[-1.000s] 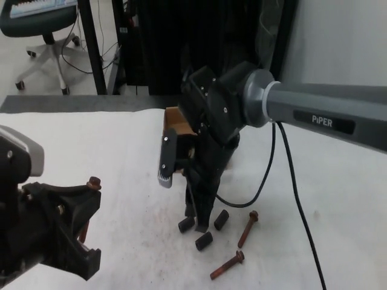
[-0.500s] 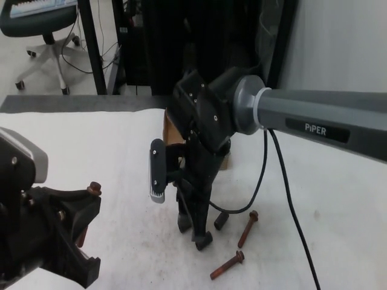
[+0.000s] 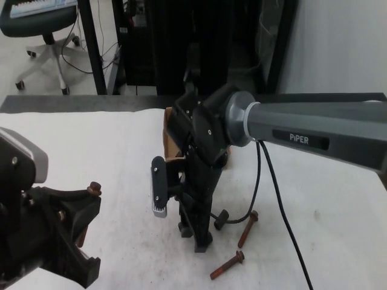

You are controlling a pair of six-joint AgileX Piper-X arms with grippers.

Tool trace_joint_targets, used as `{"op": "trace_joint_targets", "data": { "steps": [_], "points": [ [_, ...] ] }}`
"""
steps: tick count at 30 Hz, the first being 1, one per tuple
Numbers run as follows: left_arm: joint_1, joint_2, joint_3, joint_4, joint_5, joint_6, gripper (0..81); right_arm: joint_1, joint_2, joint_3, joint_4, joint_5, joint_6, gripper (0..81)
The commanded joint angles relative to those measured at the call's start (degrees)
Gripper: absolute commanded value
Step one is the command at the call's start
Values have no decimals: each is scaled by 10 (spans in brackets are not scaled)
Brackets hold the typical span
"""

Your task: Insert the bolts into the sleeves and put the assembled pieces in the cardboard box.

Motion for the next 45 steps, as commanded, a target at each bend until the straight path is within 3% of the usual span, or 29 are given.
{"op": "trace_joint_targets", "data": {
  "steps": [1,19,23,32,45],
  "points": [
    [1,-1,-1,-3,1,0,2,-6,-1,-2,2,1,-7,405],
    [1,-1,-1,-3,1,18,2,-9,26,-2,-1,1,-12,405],
    [1,-1,-3,-3,1,22,2,-9,26,-2,0,1,-12,313],
    [1,-1,-3,-3,1,22,2,-9,26,-2,0,1,-12,15],
    [1,-1,-3,-3,1,22,2,-6,26,-2,-3,-39,19,8]
  ]
}}
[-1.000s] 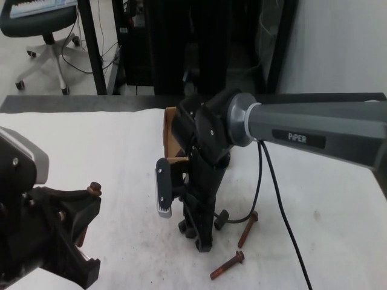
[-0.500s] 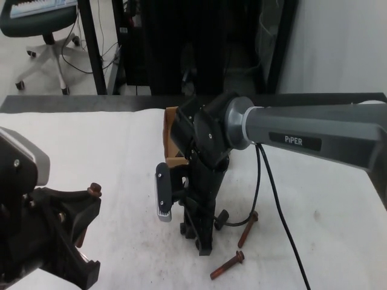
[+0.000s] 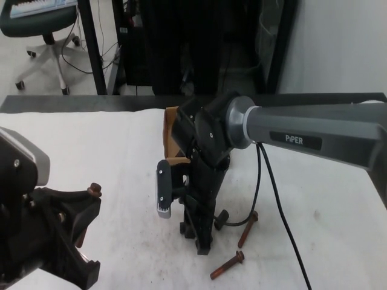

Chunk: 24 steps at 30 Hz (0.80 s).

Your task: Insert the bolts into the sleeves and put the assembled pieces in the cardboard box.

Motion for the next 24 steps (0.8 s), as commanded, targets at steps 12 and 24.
{"op": "trace_joint_targets", "data": {
  "steps": [12,24],
  "points": [
    [1,-8,-10,-49,0,-25,2,12,-23,-4,-71,-141,205,8],
    [1,-55,-10,-297,12,-154,2,-91,-110,51,-69,-482,304,8]
  ]
}}
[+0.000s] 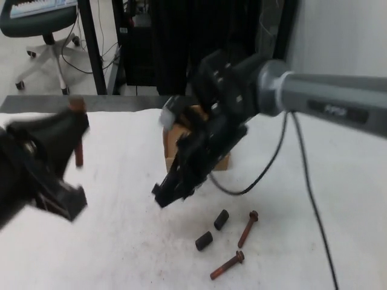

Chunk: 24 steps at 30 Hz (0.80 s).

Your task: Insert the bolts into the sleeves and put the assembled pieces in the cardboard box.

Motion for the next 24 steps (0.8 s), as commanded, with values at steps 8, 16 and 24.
{"op": "trace_joint_targets", "data": {
  "steps": [8,16,24],
  "points": [
    [1,-3,6,-139,127,-121,2,-30,-159,153,-84,-123,-3,8],
    [0,44,14,-195,238,-153,2,-10,-327,349,-540,86,290,8],
    [0,131,14,-365,262,-233,2,7,-353,506,-948,136,529,8]
  ]
}}
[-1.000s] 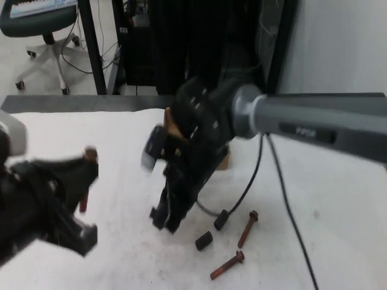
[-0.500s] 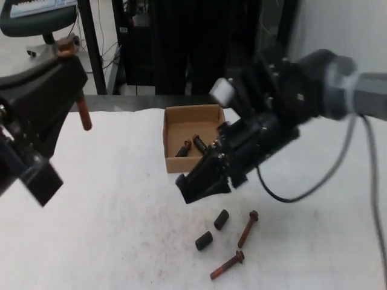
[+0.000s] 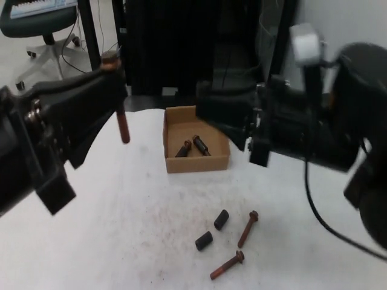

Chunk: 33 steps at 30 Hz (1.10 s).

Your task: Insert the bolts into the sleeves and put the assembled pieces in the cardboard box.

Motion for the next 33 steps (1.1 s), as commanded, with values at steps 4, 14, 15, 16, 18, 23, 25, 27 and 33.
{"op": "trace_joint_targets", "data": {
  "steps": [4,14,15,16,18,23,25,27,33],
  "points": [
    [0,78,-1,-174,44,-84,2,50,-4,41,-58,3,29,8],
    [-3,110,-1,-191,104,-97,2,100,-4,41,-58,38,28,8],
    [-3,110,-1,-191,104,-97,2,100,-4,41,-58,38,28,8],
    [-3,110,-1,-191,104,-97,2,100,-4,41,-58,38,28,8],
    [-3,110,-1,-191,104,-97,2,101,-4,41,-58,38,28,8],
    [-15,110,-1,-191,92,-97,2,117,-4,40,-58,38,28,8],
    [-23,110,-1,-194,87,-97,2,127,-4,40,-58,44,28,8],
    [-31,110,-1,-195,80,-97,2,134,-4,40,-58,53,28,8],
    [-51,110,-1,-195,77,-97,2,141,-4,40,-58,53,28,8]
  ]
}}
